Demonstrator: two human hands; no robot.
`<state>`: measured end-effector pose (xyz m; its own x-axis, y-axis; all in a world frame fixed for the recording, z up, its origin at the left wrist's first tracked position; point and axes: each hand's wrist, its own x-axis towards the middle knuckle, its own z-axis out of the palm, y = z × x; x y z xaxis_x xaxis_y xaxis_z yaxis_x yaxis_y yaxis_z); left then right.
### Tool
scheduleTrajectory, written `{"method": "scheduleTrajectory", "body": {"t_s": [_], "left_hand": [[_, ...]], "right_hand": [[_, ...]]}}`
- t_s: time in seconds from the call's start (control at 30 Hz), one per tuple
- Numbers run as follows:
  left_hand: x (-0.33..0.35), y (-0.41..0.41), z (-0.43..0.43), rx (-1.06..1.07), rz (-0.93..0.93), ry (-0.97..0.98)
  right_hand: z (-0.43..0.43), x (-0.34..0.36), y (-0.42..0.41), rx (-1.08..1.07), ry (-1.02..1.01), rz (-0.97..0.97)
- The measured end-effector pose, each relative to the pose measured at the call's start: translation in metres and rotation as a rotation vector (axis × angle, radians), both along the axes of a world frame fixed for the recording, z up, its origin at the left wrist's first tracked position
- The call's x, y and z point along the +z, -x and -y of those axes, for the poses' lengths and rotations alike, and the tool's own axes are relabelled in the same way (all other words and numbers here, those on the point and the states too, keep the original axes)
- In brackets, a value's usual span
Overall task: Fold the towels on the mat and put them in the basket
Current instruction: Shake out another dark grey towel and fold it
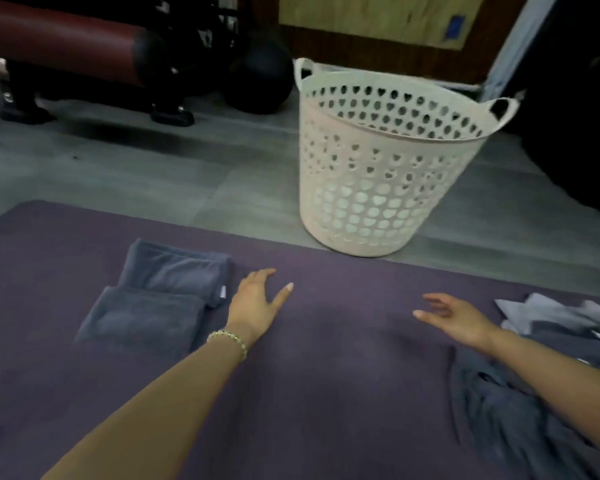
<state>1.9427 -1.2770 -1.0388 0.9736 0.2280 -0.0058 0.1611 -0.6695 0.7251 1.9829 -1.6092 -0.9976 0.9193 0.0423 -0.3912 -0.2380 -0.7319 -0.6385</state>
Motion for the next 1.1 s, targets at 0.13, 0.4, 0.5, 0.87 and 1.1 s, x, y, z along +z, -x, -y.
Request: {"method": "scheduleTrajectory", "body": {"t_s": [0.13,0.4,0.5,0.87,1.1], "left_hand": [[-0.010,-0.012,0.103,-0.203,-0.139,-0.041],[-0.041,-0.011,0.265,-0.499,-0.333,0.051],[-0.058,-0.006,0.307,-0.499,-0.482,0.191],[-0.098,-0.015,0.355,-0.237,-0.616,0.400],[-0.074,-0.013,0.359,-0.194,-0.487,0.689]], "right_hand": [[0.124,-0.009,0.027,-0.052,0.198,0.048],[0.231,-0.040,0.093,-0.240,0.216,0.042],[0.236,-0.050,0.098,-0.225,0.192,0.012],[0.223,-0.076,0.077,-0.239,0.308,0.106],[0.217,-0.072,0.057,-0.491,0.131,0.016]]}}
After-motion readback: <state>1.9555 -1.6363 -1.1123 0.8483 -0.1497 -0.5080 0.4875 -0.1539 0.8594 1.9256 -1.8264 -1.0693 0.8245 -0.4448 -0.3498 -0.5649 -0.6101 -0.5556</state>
